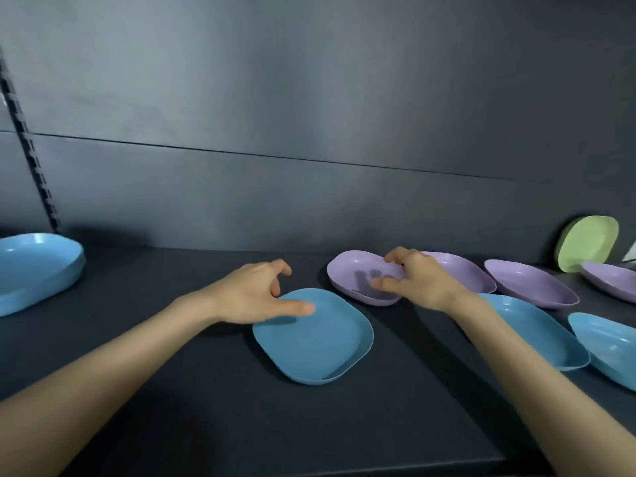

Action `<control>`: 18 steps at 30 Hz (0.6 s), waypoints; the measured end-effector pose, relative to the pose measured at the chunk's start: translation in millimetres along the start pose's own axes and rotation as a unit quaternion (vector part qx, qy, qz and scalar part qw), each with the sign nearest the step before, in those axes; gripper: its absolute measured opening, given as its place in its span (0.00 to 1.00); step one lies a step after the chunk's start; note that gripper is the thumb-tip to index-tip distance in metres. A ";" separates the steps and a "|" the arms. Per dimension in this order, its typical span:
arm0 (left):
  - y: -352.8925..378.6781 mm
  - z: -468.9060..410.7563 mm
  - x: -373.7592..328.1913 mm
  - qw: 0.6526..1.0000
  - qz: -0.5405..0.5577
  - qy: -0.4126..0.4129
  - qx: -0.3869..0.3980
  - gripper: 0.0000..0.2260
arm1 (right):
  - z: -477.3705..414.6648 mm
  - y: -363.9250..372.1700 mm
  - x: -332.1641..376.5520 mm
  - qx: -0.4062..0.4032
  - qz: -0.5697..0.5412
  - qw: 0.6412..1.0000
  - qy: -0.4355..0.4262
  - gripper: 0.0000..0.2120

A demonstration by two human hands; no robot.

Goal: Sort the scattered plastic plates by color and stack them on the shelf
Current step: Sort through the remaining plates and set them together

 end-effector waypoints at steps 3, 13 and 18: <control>4.8 2.1 8.9 0.999 0.020 -0.047 0.001 0.30 | -11.6 -0.6 -1.1 0.003 -0.012 1.000 -0.014 0.29; 2.9 -0.4 35.0 0.979 0.191 -0.055 -0.037 0.10 | -22.5 12.4 -9.6 0.033 -0.026 0.999 -0.026 0.42; -7.6 9.2 50.9 0.955 0.281 -0.041 -0.081 0.15 | -22.9 20.9 -12.9 0.035 0.010 0.999 -0.002 0.42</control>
Point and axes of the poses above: each hand's wrist, its own z-axis away from the middle knuckle, its own y-axis out of the palm, x = y × z, the point moved 8 cm from there along -z, towards the middle knuckle, and after that the axes turned 8 degrees about x, right-handed, at the moved point
